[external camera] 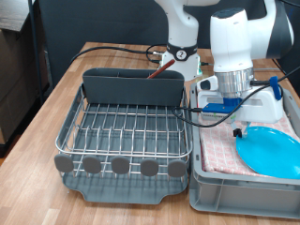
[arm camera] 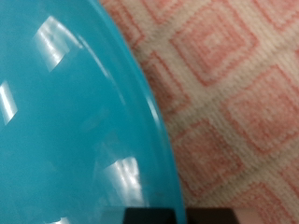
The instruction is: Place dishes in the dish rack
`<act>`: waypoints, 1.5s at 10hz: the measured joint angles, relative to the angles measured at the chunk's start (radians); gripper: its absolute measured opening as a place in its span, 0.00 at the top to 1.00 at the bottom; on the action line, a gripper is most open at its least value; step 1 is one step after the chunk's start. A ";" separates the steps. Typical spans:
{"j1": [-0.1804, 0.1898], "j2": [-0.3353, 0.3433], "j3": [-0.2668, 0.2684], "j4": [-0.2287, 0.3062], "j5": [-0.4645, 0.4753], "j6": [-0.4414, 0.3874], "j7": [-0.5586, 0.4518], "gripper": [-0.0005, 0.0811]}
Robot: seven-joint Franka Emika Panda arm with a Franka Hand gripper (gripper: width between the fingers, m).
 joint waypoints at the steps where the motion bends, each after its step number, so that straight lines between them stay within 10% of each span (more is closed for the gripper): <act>1: 0.013 0.000 -0.014 0.000 -0.008 -0.001 0.007 0.95; 10: 0.170 -0.085 -0.238 0.000 -0.301 -0.158 0.251 0.96; 15: 0.178 -0.190 -0.298 0.002 -0.480 -0.326 0.352 0.97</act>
